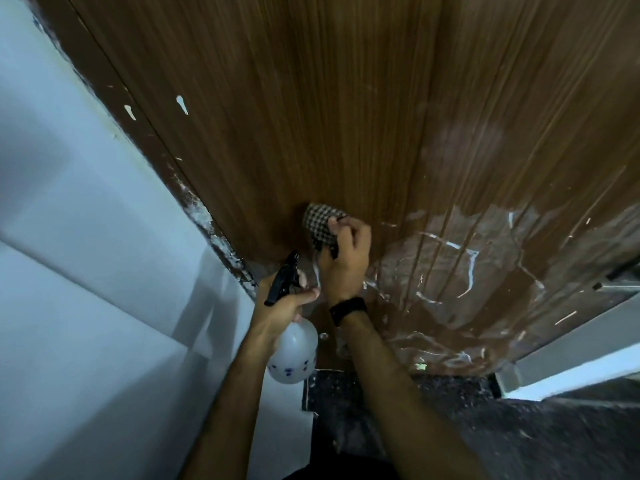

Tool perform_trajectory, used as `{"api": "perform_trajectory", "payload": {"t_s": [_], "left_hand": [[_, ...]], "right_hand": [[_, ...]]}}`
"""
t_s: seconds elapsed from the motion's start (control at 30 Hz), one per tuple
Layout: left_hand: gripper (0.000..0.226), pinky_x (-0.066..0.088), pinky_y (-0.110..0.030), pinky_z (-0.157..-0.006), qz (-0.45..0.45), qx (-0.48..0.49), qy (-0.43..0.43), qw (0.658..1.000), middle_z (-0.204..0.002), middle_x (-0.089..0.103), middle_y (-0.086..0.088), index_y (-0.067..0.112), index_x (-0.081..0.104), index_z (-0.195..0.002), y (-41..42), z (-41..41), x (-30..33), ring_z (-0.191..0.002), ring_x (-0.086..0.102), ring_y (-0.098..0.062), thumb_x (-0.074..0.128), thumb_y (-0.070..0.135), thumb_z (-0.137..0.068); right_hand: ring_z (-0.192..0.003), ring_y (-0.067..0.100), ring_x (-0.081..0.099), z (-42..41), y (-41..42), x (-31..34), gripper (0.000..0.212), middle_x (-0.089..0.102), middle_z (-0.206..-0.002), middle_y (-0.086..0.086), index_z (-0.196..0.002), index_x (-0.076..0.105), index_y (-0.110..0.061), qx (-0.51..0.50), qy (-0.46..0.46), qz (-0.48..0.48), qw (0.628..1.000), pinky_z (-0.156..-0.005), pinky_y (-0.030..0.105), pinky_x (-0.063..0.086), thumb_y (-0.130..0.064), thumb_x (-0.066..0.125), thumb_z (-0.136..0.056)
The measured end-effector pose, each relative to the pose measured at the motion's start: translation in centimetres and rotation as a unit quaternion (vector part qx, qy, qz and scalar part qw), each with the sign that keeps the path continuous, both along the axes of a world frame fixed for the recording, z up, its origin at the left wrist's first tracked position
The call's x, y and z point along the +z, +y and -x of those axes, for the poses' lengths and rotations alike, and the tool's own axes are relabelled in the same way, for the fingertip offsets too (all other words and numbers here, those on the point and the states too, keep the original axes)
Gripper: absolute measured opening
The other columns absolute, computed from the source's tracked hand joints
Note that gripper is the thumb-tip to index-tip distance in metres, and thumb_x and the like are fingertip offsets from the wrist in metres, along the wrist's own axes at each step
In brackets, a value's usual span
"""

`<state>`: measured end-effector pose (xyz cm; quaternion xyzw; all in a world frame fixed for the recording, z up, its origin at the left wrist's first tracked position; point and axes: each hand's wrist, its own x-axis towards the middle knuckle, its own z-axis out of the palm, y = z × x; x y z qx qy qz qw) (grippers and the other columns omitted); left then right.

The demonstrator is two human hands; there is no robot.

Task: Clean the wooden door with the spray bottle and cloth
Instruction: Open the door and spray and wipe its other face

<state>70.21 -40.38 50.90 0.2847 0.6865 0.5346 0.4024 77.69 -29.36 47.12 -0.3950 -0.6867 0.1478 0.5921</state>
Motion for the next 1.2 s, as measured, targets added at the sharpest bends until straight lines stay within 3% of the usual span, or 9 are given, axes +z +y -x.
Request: {"api": "perform_trajectory", "payload": {"t_s": [0.1,0.23,0.43,0.57,0.67,0.83,1.0,1.13,1.2], "left_hand": [[0.027,0.039,-0.024,-0.044,0.004,-0.006,-0.013,1.0,-0.08,0.058,-0.017,0.013,0.059,-0.077,-0.1,0.7,-0.5,-0.044,0.043,-0.011,0.073,-0.009,-0.084],[0.027,0.037,-0.026,-0.045,-0.003,-0.017,-0.024,1.0,-0.071,0.056,-0.011,0.013,0.059,-0.075,0.0,1.2,-0.6,-0.04,0.039,-0.011,0.073,-0.007,-0.085],[0.025,0.038,-0.028,-0.05,0.017,-0.044,-0.024,0.999,-0.068,0.054,-0.007,0.014,0.057,-0.076,0.3,0.2,-2.1,-0.043,0.039,-0.012,0.074,-0.001,-0.087],[0.027,0.037,-0.027,-0.048,0.01,-0.072,-0.035,0.997,-0.062,0.05,-0.002,0.014,0.055,-0.076,1.0,0.0,-2.4,-0.042,0.037,-0.012,0.072,-0.002,-0.089],[0.027,0.035,-0.028,-0.047,0.005,-0.079,-0.041,0.996,-0.061,0.05,-0.004,0.013,0.055,-0.075,1.6,0.1,-2.3,-0.041,0.037,-0.012,0.072,-0.004,-0.088],[0.027,0.034,-0.027,-0.047,-0.004,-0.105,-0.034,0.994,-0.069,0.05,-0.014,0.012,0.056,-0.074,2.9,-0.9,-1.8,-0.041,0.036,-0.014,0.073,-0.006,-0.086],[0.029,0.034,-0.025,-0.043,0.011,-0.159,-0.019,0.987,-0.052,0.046,-0.003,0.01,0.053,-0.072,5.1,-5.2,-1.4,-0.036,0.036,-0.012,0.074,-0.005,-0.086],[0.035,0.033,-0.023,-0.044,0.031,-0.221,-0.015,0.975,-0.045,0.041,0.005,0.013,0.048,-0.068,6.7,-8.5,-1.3,-0.034,0.033,-0.01,0.071,-0.004,-0.088],[0.034,0.032,-0.022,-0.044,0.035,-0.246,-0.017,0.968,-0.044,0.042,0.01,0.014,0.05,-0.069,7.3,-9.6,-1.3,-0.034,0.034,-0.008,0.072,-0.004,-0.087]], "right_hand": [[-0.107,0.028,0.049,-0.2,-1.1,-3.5,0.051,0.044,-0.12,0.009,-0.115,0.052,-0.013,0.038,-0.065,0.025,0.997,-0.078,0.046,0.056,0.011,0.061,-0.071],[-0.108,0.021,0.051,-2.8,-0.2,-2.8,0.052,0.052,-0.114,0.016,-0.111,0.053,-0.01,-0.043,0.074,0.066,0.994,-0.096,0.034,0.049,0.017,0.059,-0.066],[-0.1,0.033,0.055,-6.0,3.0,1.4,0.024,0.057,-0.102,0.026,-0.099,0.059,0.01,-0.217,0.186,0.008,0.958,-0.093,0.034,0.044,0.009,0.071,-0.077],[-0.103,0.03,0.054,-3.4,1.3,-1.2,0.032,0.054,-0.108,0.023,-0.103,0.059,-0.001,-0.109,0.088,0.008,0.99,-0.094,0.029,0.047,0.012,0.062,-0.073],[-0.106,0.029,0.054,-2.2,-0.3,-3.8,0.048,0.047,-0.118,0.011,-0.111,0.056,-0.01,0.006,-0.042,0.045,0.998,-0.084,0.044,0.053,0.014,0.061,-0.07],[-0.104,0.022,0.051,-4.5,0.5,-2.2,0.039,0.052,-0.107,0.014,-0.106,0.056,-0.002,-0.076,0.095,0.037,0.992,-0.094,0.028,0.044,0.014,0.063,-0.072],[-0.102,0.02,0.05,-9.9,3.0,-1.6,0.023,0.05,-0.107,0.01,-0.108,0.052,0.005,-0.252,0.252,0.064,0.932,-0.093,0.032,0.043,-0.005,0.064,-0.091],[-0.1,0.013,0.048,-14.1,3.9,-2.1,0.024,0.051,-0.105,0.015,-0.105,0.053,0.007,-0.296,0.254,0.06,0.919,-0.091,0.02,0.041,0.0,0.068,-0.087],[-0.101,0.015,0.05,-15.4,4.1,-2.1,0.024,0.052,-0.106,0.011,-0.106,0.054,0.004,-0.291,0.243,0.056,0.923,-0.091,0.03,0.046,-0.003,0.069,-0.088]]}}
